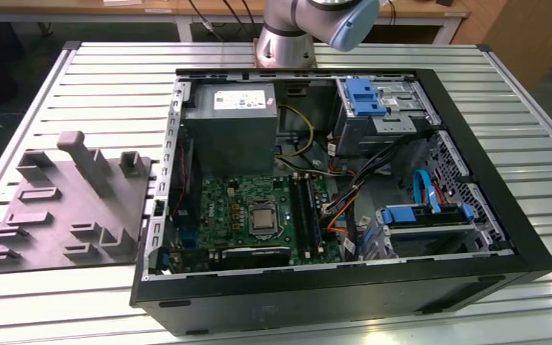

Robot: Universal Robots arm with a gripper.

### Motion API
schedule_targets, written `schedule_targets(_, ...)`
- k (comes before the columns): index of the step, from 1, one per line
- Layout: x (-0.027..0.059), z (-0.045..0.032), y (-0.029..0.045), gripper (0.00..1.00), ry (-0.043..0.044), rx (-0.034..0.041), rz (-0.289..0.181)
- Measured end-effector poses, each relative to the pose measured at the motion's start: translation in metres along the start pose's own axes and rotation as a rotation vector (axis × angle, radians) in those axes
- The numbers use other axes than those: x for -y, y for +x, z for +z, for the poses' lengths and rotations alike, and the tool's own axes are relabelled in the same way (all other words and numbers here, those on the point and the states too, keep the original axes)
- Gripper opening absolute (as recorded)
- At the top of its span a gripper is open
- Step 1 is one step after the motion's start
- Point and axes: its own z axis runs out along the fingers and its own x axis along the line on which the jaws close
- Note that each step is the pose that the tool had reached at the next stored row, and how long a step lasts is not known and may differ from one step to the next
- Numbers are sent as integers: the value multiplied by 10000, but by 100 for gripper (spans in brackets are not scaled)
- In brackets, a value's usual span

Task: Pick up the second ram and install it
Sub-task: 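Pick up the second ram and move it above second insertion slot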

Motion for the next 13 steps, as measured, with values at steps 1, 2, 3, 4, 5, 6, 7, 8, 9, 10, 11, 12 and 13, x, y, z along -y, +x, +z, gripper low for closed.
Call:
schedule_targets(1,0,-1,0,11,-1,0,-1)
schedule_targets(2,2,-2,-1,11,-2,-1,-1)
schedule_targets(3,13,-5,0,11,-5,-4,-2)
schedule_targets(4,29,-4,0,11,-3,-2,-1)
schedule_targets(5,50,-3,1,11,-2,-1,0)
schedule_targets(6,77,-5,1,11,-4,-3,0)
schedule_targets(7,107,-5,2,11,-4,-2,0)
schedule_targets(8,138,-6,2,11,-6,-2,0)
schedule_targets(9,169,-6,3,11,-8,-1,0)
schedule_targets(10,204,-6,3,11,-13,-1,1)
schedule_targets(11,241,-6,4,11,-18,-2,1)
schedule_targets(12,279,-6,5,11,-22,-1,0)
schedule_targets(13,322,-6,6,11,-29,-1,0)
